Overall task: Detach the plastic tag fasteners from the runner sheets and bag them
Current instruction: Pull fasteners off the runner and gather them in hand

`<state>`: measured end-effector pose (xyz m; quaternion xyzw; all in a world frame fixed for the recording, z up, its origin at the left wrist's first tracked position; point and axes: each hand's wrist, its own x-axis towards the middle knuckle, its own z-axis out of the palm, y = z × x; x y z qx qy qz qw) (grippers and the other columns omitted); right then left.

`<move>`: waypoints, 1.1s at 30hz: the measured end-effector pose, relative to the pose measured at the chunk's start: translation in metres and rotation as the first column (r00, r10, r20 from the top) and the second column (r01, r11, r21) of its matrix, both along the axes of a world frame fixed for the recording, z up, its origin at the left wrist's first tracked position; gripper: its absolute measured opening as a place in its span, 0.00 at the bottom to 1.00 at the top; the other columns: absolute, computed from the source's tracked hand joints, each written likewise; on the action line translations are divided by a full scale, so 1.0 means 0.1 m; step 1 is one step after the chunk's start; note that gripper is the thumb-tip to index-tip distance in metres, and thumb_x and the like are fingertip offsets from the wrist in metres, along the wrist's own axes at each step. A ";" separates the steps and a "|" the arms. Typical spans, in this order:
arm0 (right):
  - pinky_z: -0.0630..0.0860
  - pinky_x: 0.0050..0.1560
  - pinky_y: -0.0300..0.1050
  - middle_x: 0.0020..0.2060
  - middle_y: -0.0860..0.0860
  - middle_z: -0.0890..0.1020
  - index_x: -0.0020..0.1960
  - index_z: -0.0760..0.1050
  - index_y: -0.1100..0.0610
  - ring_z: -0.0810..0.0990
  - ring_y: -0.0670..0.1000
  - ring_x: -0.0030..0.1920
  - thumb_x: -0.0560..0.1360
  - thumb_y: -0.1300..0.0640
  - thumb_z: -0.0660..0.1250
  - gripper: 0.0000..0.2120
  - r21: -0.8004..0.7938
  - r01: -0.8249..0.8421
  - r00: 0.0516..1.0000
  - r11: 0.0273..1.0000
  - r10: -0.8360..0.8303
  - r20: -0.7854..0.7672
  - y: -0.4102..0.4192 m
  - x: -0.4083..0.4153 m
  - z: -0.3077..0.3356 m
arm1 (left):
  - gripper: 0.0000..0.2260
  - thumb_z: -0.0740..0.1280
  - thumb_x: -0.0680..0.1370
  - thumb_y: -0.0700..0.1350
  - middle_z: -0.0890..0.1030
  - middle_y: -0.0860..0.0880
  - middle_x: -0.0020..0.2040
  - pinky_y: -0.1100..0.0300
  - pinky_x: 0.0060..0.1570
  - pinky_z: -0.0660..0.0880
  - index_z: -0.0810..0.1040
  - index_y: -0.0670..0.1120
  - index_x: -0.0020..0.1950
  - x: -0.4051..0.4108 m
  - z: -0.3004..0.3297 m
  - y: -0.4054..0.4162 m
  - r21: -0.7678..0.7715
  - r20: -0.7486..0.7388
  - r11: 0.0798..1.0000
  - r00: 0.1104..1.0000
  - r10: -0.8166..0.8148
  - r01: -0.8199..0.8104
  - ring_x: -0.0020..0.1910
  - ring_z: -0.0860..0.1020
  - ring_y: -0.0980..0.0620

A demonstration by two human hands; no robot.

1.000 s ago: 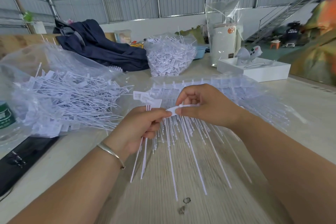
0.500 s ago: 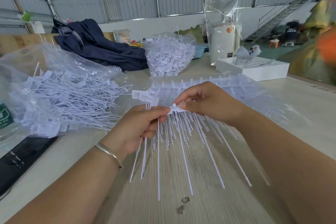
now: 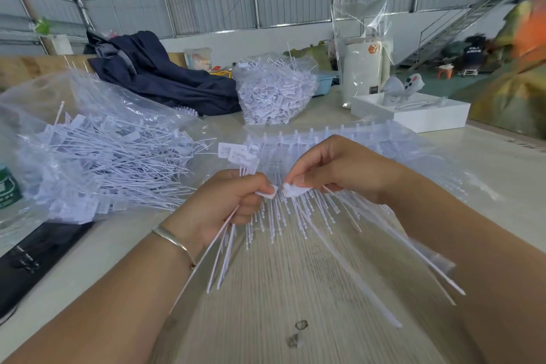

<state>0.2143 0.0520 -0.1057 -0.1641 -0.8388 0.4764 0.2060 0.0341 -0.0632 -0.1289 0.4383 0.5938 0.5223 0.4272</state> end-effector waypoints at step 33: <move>0.73 0.37 0.41 0.41 0.65 0.81 0.47 0.85 0.55 0.77 0.51 0.35 0.69 0.72 0.67 0.15 0.093 0.093 0.993 0.991 -0.085 -0.086 -0.03 -0.09 -0.06 | 0.09 0.64 0.80 0.48 0.68 0.51 0.29 0.69 0.17 0.55 0.74 0.44 0.44 0.07 -0.05 0.01 0.002 0.216 0.998 0.975 0.058 -0.059 0.23 0.59 0.58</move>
